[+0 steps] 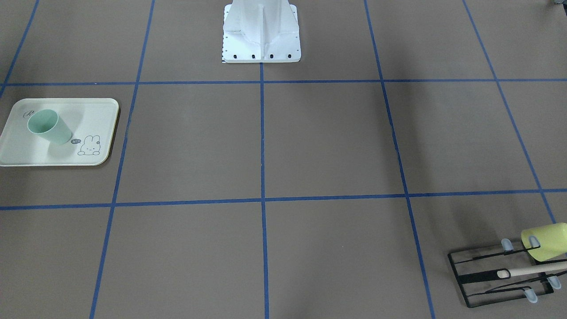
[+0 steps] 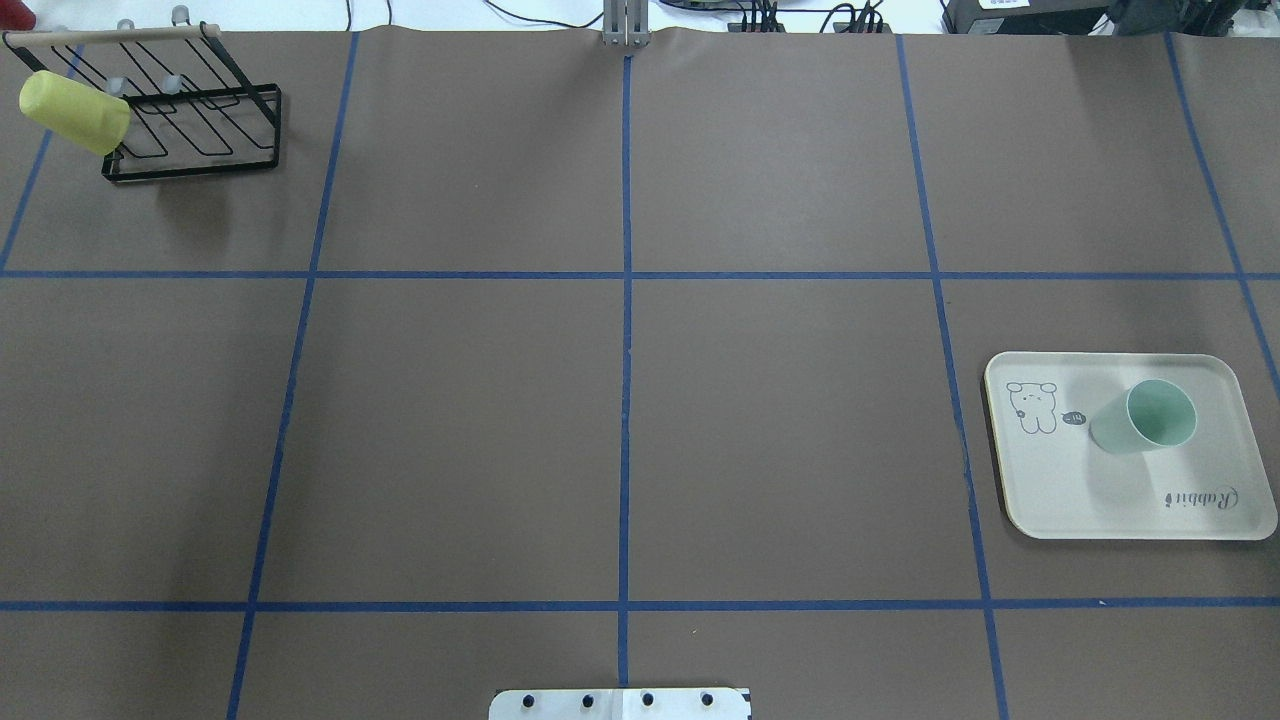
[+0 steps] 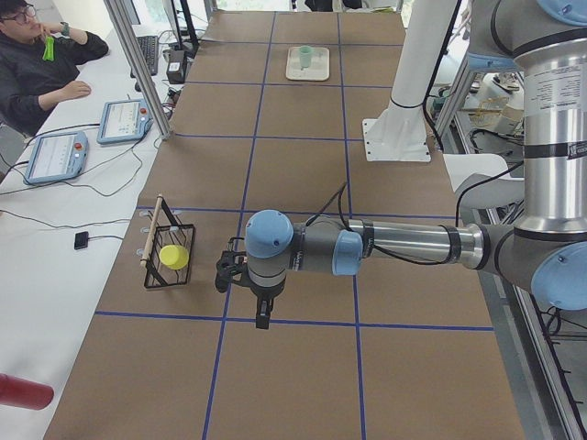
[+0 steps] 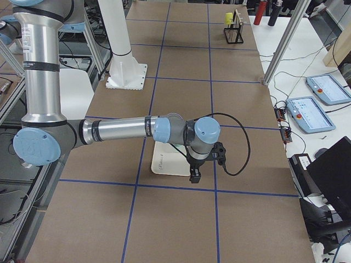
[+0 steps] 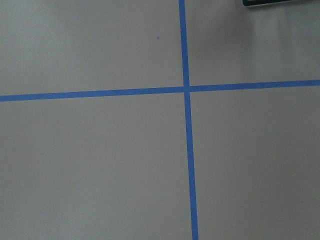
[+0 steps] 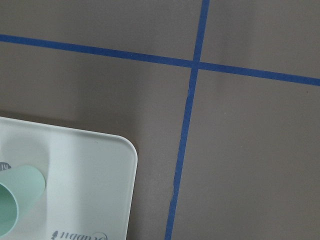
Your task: Left arm grabs green cup and hands to right arm on tray
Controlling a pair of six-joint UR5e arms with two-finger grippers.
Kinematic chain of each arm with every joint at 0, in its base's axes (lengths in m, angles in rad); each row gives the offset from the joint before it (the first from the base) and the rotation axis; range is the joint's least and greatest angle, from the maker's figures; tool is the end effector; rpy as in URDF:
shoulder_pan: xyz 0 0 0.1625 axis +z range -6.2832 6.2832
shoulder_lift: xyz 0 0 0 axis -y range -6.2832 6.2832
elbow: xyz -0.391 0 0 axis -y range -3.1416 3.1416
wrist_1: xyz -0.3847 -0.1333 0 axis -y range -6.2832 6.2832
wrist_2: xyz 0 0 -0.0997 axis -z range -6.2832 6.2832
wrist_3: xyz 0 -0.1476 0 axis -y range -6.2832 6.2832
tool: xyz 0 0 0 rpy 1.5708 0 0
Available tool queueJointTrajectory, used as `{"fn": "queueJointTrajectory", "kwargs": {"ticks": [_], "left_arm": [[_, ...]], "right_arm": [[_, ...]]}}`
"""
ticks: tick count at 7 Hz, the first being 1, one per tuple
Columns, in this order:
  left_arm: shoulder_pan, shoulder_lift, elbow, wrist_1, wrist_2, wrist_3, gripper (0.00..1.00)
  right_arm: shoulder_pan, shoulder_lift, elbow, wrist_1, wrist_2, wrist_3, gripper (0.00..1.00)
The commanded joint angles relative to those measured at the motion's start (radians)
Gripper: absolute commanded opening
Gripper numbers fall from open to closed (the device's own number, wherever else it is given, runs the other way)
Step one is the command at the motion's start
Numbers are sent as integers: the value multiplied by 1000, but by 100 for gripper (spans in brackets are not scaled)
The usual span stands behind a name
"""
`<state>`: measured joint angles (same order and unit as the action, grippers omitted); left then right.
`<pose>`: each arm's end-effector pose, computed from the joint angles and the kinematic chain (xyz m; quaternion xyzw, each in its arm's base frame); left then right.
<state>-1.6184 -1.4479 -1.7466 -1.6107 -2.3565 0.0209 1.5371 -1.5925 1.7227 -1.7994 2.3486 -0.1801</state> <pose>-0.0501 -0.4433 0.6249 0.0559 0.3807 0.0054 0.9230 0.0142 -0.4626 0.6179 -0.0177 -0.3810 -0.0801 0.9209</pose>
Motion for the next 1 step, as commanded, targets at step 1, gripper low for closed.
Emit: {"fn": "queueJointTrajectory", "kwargs": {"ticks": [1], "left_arm": [[0,0,-1,2,0,-1,100]], "right_arm": [[0,0,0,0,0,-1,99]]}}
